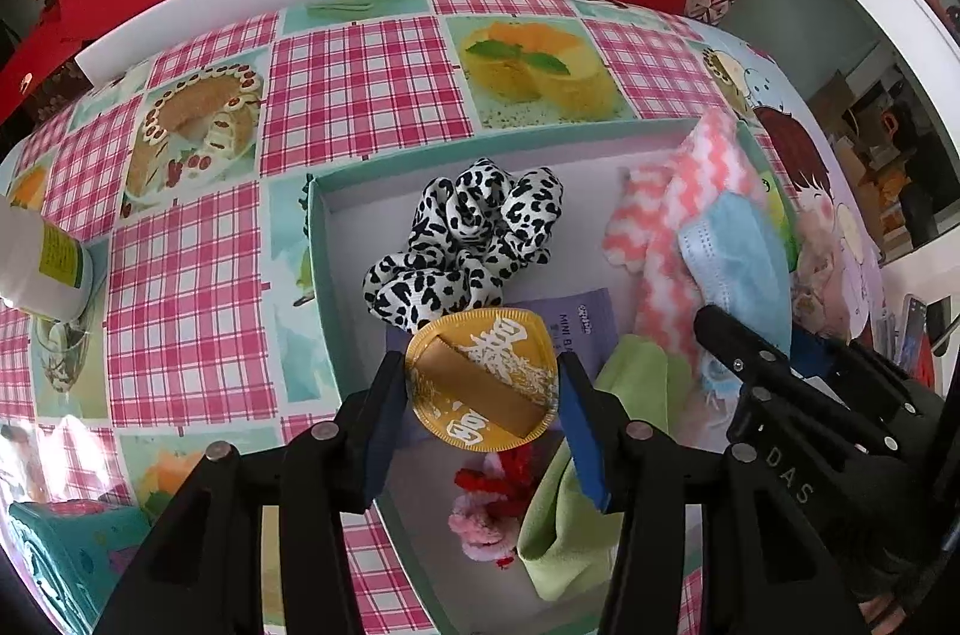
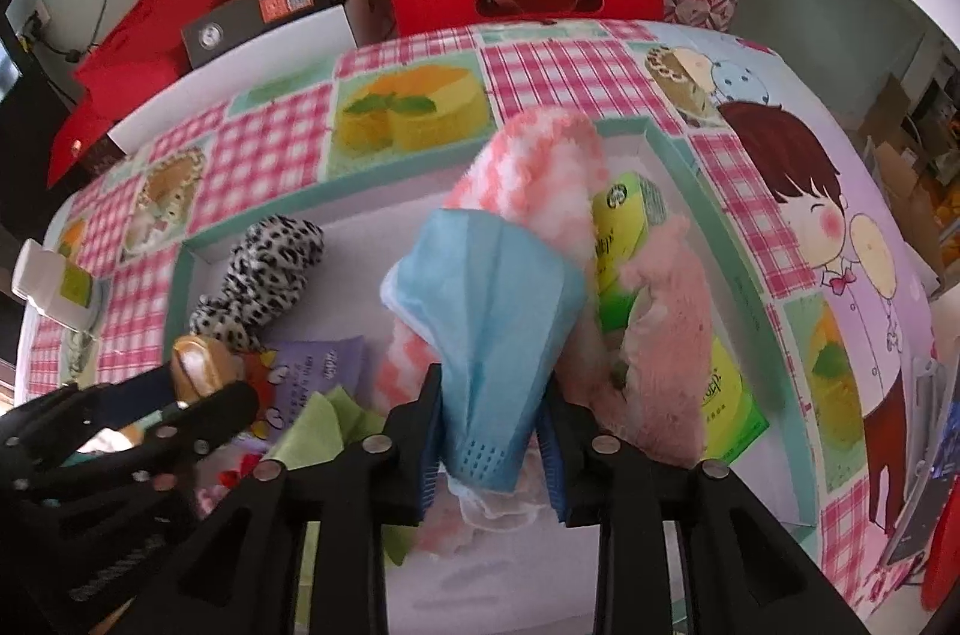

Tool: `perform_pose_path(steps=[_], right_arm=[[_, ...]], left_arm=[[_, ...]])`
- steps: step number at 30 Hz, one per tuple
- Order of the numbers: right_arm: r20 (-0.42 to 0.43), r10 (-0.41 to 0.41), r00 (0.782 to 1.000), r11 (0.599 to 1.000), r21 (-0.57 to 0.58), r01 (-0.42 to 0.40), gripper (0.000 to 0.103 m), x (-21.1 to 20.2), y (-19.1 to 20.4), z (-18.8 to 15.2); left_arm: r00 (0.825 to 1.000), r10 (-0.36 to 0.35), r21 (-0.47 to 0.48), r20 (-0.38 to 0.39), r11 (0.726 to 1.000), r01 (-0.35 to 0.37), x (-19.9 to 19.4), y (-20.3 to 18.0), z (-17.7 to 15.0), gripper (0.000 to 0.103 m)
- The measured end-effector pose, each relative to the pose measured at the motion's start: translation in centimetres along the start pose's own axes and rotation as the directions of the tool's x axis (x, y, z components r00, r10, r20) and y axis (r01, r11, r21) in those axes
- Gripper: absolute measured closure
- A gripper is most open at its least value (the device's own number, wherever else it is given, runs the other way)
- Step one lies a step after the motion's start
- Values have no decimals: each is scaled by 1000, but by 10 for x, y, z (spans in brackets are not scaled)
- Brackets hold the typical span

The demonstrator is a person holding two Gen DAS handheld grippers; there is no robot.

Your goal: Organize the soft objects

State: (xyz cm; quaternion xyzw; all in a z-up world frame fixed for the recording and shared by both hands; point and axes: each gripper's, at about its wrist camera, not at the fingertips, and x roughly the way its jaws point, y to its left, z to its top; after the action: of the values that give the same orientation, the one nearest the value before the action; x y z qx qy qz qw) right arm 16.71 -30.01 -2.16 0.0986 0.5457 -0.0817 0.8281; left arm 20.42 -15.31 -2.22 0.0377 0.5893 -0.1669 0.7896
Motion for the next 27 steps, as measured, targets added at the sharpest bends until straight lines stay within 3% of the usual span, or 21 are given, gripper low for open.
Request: perform_pose_path(steps=[5, 8, 18, 20, 21, 23, 27], right_arm=[[12, -13, 1000, 1000, -4, 13, 45, -5, 1, 0], [28, -24, 999, 1000, 0, 24, 45, -14, 0, 1], [88, -32, 996, 999, 14, 30, 37, -38, -3, 4], [92, -43, 995, 999, 4, 43, 21, -38, -1, 2], [95, -51, 994, 999, 4, 51, 16, -39, -1, 1], [104, -61, 993, 998, 4, 61, 0, -41, -2, -3], [102, -70, 992, 998, 5, 69, 0, -44, -7, -13]], left_arm=[[1000, -4, 3, 3, 1000, 4, -7, -1, 0, 50], [1000, -11, 14, 25, 1000, 10, -16, -4, 0, 43], [995, 18, -11, 102, 1000, -17, -41, 6, 4, 39], [992, 41, -38, 121, 999, -37, -43, 14, 3, 15], [990, 54, -54, 134, 997, -47, -44, 18, 1, 12], [986, 80, -86, 147, 994, -68, -47, 28, -2, 12], [982, 95, -120, 165, 990, -76, -52, 39, -15, 12]])
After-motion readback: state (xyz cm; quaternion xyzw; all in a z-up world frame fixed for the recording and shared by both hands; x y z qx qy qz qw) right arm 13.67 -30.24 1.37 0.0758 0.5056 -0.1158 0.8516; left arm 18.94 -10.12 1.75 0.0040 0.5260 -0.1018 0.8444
